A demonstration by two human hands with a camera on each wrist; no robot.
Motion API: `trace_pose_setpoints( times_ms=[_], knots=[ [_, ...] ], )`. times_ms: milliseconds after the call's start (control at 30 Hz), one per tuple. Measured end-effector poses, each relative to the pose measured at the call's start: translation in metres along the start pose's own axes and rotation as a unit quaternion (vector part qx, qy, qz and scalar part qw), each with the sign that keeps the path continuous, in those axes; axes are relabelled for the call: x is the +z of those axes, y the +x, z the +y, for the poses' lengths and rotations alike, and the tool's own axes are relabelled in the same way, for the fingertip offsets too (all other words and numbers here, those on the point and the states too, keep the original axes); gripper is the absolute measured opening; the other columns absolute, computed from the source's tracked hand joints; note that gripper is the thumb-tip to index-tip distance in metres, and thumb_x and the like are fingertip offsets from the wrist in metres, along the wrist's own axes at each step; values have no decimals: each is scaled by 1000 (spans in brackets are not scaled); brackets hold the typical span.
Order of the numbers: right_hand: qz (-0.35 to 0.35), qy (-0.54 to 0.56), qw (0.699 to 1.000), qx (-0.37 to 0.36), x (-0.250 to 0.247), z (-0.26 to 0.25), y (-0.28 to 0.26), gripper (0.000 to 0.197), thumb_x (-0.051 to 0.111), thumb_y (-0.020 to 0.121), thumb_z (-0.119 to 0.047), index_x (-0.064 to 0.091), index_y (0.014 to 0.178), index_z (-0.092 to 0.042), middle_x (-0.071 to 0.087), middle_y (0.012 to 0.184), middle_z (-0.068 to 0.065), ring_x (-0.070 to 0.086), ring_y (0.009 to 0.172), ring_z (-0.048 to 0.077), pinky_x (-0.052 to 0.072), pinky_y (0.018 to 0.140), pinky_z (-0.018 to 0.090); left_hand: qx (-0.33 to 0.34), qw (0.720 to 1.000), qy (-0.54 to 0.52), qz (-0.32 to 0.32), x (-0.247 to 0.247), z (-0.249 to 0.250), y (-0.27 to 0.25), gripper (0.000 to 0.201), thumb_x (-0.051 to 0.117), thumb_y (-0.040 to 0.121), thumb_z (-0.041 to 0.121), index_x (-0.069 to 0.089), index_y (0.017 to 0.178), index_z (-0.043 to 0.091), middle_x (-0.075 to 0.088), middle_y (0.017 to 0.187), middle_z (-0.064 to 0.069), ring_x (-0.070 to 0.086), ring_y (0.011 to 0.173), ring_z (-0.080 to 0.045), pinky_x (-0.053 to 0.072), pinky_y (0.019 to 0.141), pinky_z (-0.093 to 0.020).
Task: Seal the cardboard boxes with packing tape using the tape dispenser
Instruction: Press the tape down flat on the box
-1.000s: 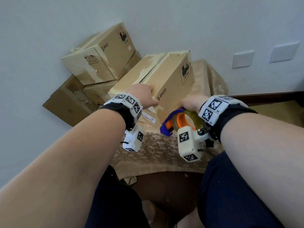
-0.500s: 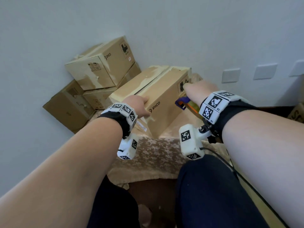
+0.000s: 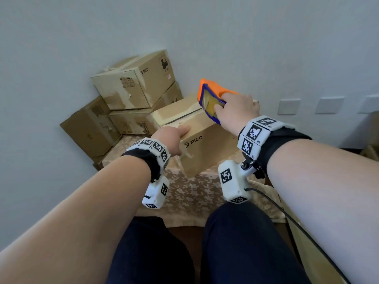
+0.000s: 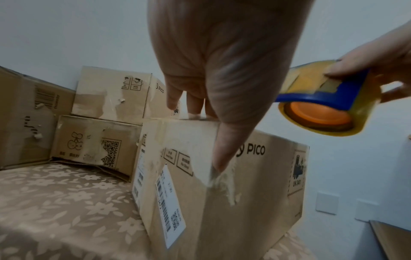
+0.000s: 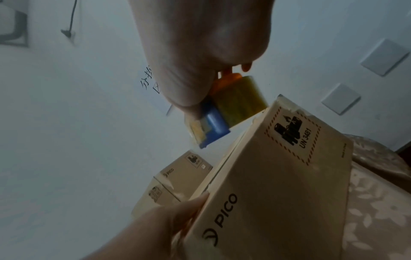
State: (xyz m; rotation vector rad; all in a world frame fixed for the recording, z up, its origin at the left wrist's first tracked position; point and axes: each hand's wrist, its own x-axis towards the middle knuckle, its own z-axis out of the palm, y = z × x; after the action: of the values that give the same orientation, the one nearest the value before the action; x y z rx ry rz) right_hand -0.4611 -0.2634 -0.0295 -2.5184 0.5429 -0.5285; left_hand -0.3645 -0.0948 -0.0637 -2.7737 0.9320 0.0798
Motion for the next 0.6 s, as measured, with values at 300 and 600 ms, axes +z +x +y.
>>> trace_pose_setpoints(
  times_ms=[300, 600],
  knots=[
    [-35, -25, 999, -13, 43, -11, 28, 27, 49, 97, -27, 61, 121, -21, 30, 138, 12, 27, 128, 32, 33, 99, 37, 27, 999, -10, -21, 6, -22, 1, 99, 59, 77, -3, 10, 149, 43, 62, 101, -5, 58, 79, -22, 47, 63, -32],
    [37, 98, 994, -30, 61, -6, 38, 42, 52, 88, -1, 57, 123, -24, 34, 133, 8, 36, 125, 26, 36, 94, 27, 75, 996, -25, 34, 8, -33, 8, 57, 53, 94, 31, 30, 145, 40, 61, 119, -1, 60, 93, -17, 40, 76, -26]
  ],
)
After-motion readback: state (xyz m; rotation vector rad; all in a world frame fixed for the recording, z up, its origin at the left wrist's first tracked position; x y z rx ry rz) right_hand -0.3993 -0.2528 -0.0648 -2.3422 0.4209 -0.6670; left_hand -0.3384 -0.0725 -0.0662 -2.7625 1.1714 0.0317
